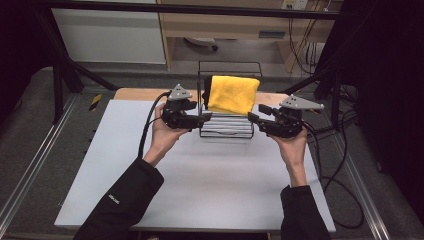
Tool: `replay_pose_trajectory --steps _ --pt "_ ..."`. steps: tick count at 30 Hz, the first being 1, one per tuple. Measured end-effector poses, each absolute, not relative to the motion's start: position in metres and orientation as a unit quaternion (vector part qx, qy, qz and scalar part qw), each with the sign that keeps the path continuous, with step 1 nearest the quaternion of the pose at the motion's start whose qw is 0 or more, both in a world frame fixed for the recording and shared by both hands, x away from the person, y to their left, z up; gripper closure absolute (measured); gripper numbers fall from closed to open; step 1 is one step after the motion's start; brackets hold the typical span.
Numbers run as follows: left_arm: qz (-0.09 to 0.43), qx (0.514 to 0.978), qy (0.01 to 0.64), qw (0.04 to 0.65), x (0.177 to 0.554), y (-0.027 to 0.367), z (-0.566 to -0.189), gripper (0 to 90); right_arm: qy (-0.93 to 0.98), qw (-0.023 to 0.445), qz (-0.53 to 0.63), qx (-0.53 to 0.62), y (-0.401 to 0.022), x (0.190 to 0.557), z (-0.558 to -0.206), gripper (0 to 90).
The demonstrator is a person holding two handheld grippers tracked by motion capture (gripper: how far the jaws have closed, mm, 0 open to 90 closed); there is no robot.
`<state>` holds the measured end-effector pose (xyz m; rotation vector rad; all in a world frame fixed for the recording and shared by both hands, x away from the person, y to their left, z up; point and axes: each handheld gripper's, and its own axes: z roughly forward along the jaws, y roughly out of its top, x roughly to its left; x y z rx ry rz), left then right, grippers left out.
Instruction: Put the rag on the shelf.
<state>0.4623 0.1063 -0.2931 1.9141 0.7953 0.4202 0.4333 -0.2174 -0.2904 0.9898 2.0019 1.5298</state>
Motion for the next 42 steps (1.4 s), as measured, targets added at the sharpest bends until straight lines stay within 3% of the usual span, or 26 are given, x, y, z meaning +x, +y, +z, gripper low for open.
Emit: replay_pose_trajectory --steps 8,16,26,42 --pt "0.166 0.798 0.337 0.471 0.448 0.139 -0.320 15.3 0.731 0.195 0.541 0.368 -0.221 0.421 -0.303 18.9" --pt "0.155 0.793 0.353 0.471 0.432 0.174 -0.345 8.2 0.733 0.175 0.541 0.373 -0.224 0.413 -0.317 5.7" --pt "0.144 0.786 0.381 0.466 0.408 0.222 -0.384 6.3 0.742 0.166 0.530 0.375 -0.228 0.398 -0.354 0.4" --pt "0.150 0.790 0.396 0.442 0.380 0.267 -0.422 7.1 0.767 0.129 0.495 0.387 -0.247 0.380 -0.415 0.3"
